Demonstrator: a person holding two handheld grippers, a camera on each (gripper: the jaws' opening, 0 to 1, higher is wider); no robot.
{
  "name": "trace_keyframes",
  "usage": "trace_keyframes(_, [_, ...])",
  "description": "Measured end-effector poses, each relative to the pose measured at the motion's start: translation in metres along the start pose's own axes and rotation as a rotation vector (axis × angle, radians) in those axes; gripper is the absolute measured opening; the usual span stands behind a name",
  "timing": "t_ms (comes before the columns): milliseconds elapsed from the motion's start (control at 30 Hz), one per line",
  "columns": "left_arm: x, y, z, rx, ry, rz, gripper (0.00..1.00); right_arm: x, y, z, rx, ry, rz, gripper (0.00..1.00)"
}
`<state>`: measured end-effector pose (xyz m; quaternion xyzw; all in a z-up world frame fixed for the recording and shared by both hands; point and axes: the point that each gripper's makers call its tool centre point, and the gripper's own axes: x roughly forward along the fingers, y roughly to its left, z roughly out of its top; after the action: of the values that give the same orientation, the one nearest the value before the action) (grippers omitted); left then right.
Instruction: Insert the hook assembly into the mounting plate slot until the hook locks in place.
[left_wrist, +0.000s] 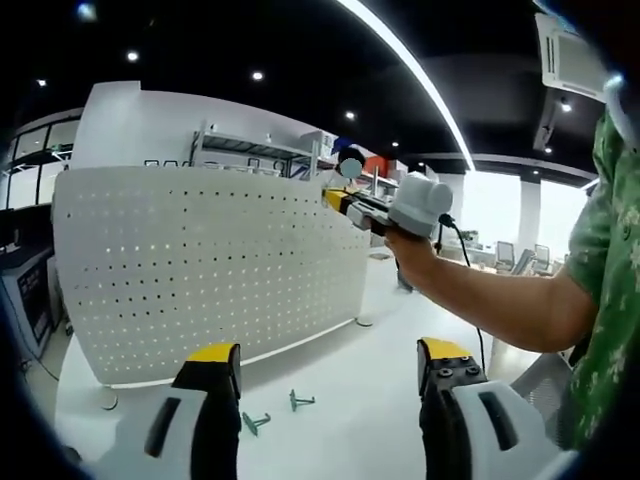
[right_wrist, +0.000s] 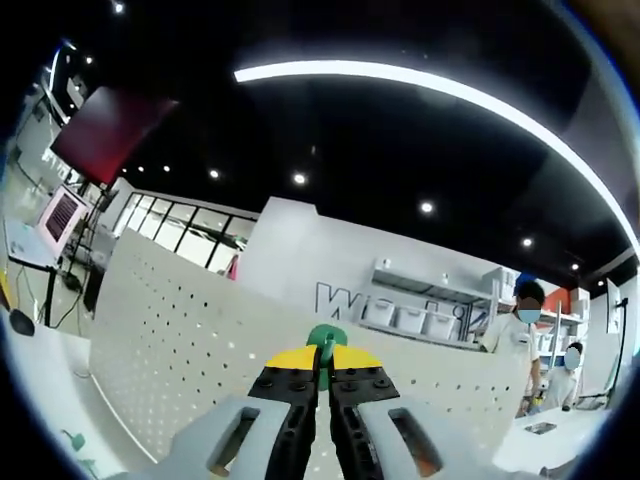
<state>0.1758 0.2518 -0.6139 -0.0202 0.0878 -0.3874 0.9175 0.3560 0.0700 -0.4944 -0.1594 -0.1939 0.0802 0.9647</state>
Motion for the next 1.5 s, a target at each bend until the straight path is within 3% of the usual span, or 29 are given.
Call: trace_keyframes(1500, [0.015, 0.009, -0.009, -0.004, 0.029, -0.014, 0.74, 0.036, -0.009, -0.032, -0.029, 0.012, -0.006, 0.01])
